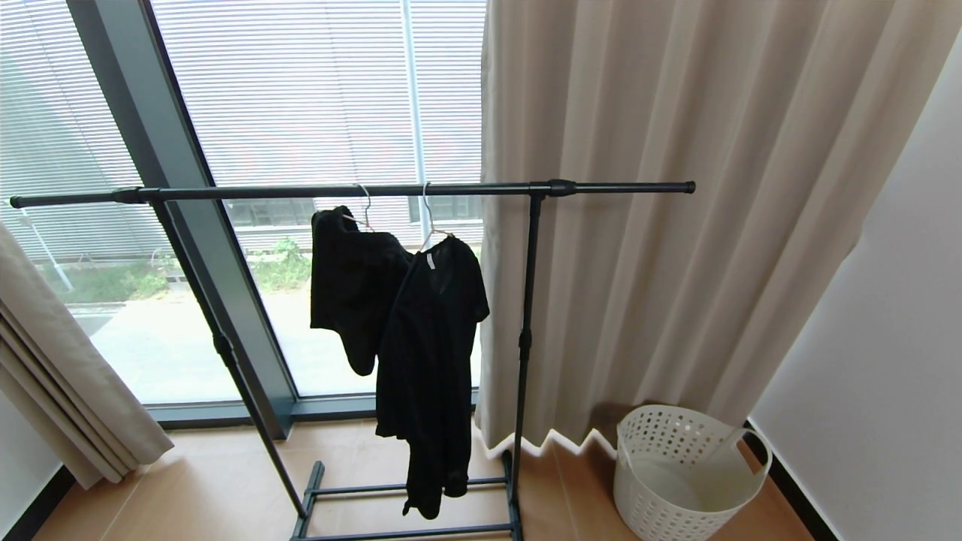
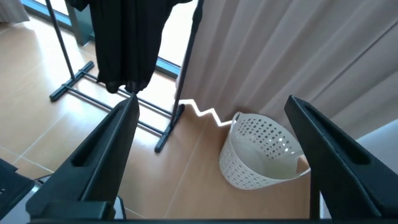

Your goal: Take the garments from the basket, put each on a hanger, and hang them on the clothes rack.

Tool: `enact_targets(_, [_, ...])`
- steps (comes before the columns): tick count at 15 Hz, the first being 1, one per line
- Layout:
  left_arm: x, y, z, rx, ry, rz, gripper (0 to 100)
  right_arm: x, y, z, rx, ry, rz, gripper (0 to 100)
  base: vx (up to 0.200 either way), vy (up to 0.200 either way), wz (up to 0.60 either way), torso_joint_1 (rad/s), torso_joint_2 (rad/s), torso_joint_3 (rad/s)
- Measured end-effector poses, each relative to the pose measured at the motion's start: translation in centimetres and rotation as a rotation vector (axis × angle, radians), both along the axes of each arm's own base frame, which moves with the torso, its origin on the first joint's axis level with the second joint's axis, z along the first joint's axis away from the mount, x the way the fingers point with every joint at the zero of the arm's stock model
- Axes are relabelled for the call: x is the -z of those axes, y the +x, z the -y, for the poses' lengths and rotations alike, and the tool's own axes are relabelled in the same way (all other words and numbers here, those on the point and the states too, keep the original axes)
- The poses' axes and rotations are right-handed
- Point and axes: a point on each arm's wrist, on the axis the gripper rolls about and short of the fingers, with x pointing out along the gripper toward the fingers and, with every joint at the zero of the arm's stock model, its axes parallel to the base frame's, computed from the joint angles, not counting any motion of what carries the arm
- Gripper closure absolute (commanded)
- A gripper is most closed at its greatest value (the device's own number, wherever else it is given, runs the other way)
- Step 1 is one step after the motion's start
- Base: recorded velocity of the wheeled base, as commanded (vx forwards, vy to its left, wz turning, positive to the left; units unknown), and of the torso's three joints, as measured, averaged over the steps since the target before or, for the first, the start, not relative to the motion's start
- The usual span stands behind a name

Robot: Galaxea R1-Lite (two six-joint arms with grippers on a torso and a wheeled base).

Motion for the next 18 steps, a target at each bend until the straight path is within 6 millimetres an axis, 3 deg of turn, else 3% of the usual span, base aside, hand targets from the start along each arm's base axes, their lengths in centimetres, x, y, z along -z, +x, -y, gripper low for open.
enact_targets(6, [0.1, -1.2, -0.4, -0.131, 0.159, 0.204, 0, 1.2, -1.5, 0.8, 0.157, 0.045, 0.147, 0, 0.000, 0.000, 0.00, 0.000, 0.00, 0.000])
enact_targets(11, [0.3, -1.8, -0.5, -0.266, 0.181, 0.256, 0, 1.4, -1.8, 1.4, 0.422, 0.067, 0.189, 0, 0.000, 0.000, 0.00, 0.000, 0.00, 0.000])
enact_targets(13, [0.4, -1.9, -0.5, -0.241, 0.175, 0.253, 0, 1.4, -1.8, 1.3, 0.331, 0.040, 0.196, 0, 0.000, 0.000, 0.00, 0.000, 0.00, 0.000])
enact_targets(16, [0.5, -1.9, -0.5, -0.200, 0.148, 0.245, 0, 1.4, -1.8, 0.9, -0.023, 0.044, 0.198, 0, 0.000, 0.000, 0.00, 0.000, 0.00, 0.000])
enact_targets(18, [0.5, -1.9, -0.5, -0.191, 0.144, 0.247, 0, 1.3, -1.5, 0.9, 0.007, 0.019, 0.166, 0, 0.000, 0.000, 0.00, 0.000, 0.00, 0.000])
